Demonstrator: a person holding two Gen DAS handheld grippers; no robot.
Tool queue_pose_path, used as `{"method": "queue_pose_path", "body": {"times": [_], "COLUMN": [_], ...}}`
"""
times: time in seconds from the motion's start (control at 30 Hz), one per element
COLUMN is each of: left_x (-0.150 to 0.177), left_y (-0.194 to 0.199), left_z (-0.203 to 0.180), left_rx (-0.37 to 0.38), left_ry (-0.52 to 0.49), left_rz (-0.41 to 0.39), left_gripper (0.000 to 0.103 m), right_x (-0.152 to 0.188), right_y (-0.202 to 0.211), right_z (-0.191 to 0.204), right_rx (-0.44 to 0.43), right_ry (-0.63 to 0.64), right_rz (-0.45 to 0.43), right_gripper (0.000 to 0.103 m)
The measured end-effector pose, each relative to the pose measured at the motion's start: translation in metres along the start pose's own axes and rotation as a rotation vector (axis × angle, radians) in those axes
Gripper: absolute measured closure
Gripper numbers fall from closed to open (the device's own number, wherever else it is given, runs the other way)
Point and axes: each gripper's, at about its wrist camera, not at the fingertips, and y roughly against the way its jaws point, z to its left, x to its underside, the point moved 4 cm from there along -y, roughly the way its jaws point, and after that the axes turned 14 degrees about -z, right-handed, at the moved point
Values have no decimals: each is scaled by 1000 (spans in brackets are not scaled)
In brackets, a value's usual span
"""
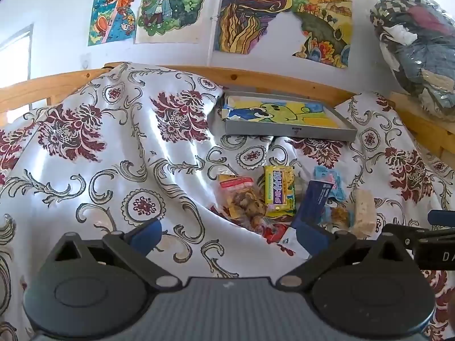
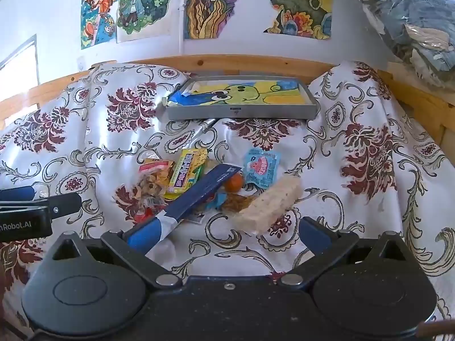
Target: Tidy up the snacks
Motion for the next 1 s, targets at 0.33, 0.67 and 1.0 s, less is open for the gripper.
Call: {"method": "queue_pose_path", "body": {"times": [0.33, 0.67, 1.0], "left_x": [0, 1, 1], "left_y": [0, 0, 0], "left_z": [0, 1, 1], "left_rx": [0, 1, 1], "left_ry": [0, 1, 0], "left_rz": [0, -1, -1], "left_gripper": [1, 1, 1], "right_x": [0, 0, 1], "right_y": [0, -1, -1], "right_z": [0, -1, -1], "right_rx": [1, 3, 3], "right_ry": [4, 5, 6], "right_rz": [1, 3, 3], "right_gripper": [1, 1, 1]}}
